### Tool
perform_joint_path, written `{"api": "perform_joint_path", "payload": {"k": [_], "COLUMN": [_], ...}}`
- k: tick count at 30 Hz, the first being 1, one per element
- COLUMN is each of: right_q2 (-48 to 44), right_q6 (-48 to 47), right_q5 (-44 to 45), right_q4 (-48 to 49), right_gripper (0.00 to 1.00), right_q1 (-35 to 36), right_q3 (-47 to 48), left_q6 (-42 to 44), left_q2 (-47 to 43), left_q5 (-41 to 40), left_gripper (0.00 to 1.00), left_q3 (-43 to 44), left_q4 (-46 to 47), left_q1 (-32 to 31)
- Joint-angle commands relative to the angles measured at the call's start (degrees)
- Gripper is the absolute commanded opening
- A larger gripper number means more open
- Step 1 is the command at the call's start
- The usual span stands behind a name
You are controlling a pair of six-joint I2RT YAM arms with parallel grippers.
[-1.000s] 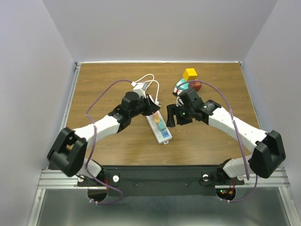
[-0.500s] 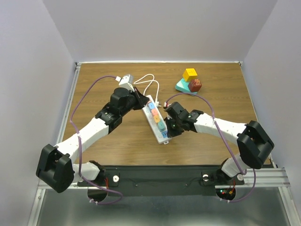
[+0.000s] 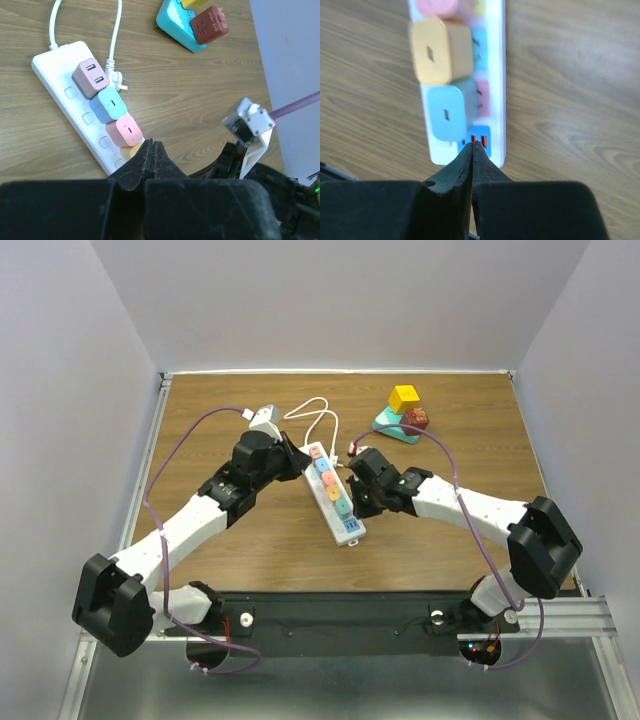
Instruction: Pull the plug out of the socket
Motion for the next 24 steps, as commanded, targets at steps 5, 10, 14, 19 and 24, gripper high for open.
{"api": "perform_joint_path", "payload": {"k": [5, 10, 14, 19, 24], "right_q2": [0.54, -3.05, -3.51, -2.27, 0.18], "right_q6": [-4.27, 1.17, 2.59, 5.05, 6.81], "right_q5": [6.30, 4.20, -0.10, -2.22, -5.21], "right_q4": [-5.87, -6.93, -4.12, -0.70, 3.70], "right_gripper": [0.07, 0.00, 0.00, 0.00, 0.00], "right_q1": [0.33, 0.24, 0.24, 0.24, 0.24], "right_q3": [11.13, 5.80, 1.38, -0.29, -3.98], "left_q6": [-3.19, -4.51, -4.16, -3.81, -5.12], "left_q2": [-5.78, -8.06, -7.37, -2.71, 2.73], "left_q5": [2.53, 1.66, 1.56, 5.16, 6.05], "left_gripper": [0.00, 0.00, 0.00, 0.00, 0.00], "left_q3": [-6.19, -7.07, -6.64, -4.27, -0.84], "left_q4": [-1.21, -1.21, -0.25, 1.07, 0.64], "left_q1": [-1.90, -2.69, -2.69, -3.57, -7.43]}}
